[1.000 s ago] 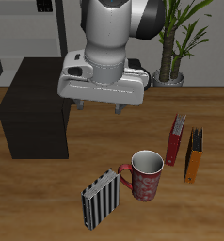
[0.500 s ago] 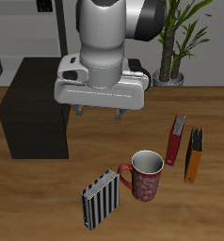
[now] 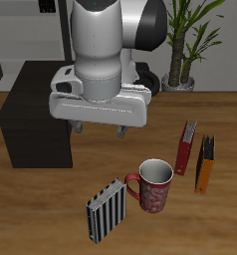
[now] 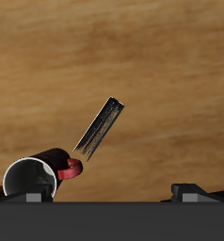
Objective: Place the striped book in the top region of the shelf
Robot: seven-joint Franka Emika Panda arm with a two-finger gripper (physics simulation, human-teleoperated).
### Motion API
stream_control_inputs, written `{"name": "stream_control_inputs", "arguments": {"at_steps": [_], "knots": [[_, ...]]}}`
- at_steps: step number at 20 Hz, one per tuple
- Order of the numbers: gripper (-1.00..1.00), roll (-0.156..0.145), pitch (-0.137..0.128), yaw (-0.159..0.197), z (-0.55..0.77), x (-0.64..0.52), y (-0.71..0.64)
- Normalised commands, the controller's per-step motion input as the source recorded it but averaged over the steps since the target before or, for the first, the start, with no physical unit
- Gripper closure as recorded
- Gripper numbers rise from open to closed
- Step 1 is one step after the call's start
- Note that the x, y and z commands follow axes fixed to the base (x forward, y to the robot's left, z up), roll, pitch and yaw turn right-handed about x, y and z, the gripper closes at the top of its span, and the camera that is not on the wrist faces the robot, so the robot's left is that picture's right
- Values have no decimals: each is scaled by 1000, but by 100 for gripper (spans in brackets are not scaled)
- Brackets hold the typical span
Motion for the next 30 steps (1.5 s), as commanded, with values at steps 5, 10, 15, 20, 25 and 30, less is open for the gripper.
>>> {"name": "stream_control_inputs", "arguments": {"at_steps": [5, 10, 15, 20, 25, 30], "knots": [[-100, 37, -40, -39, -121, 186, 112], [-100, 10, -13, -19, -192, 99, 47], [-100, 0, -35, -29, -245, 89, -36], [-100, 3, -24, -40, -282, 63, -88], [-100, -30, 9, -48, -328, 82, -135], [-100, -1, 23, -36, -411, 78, 2]]}}
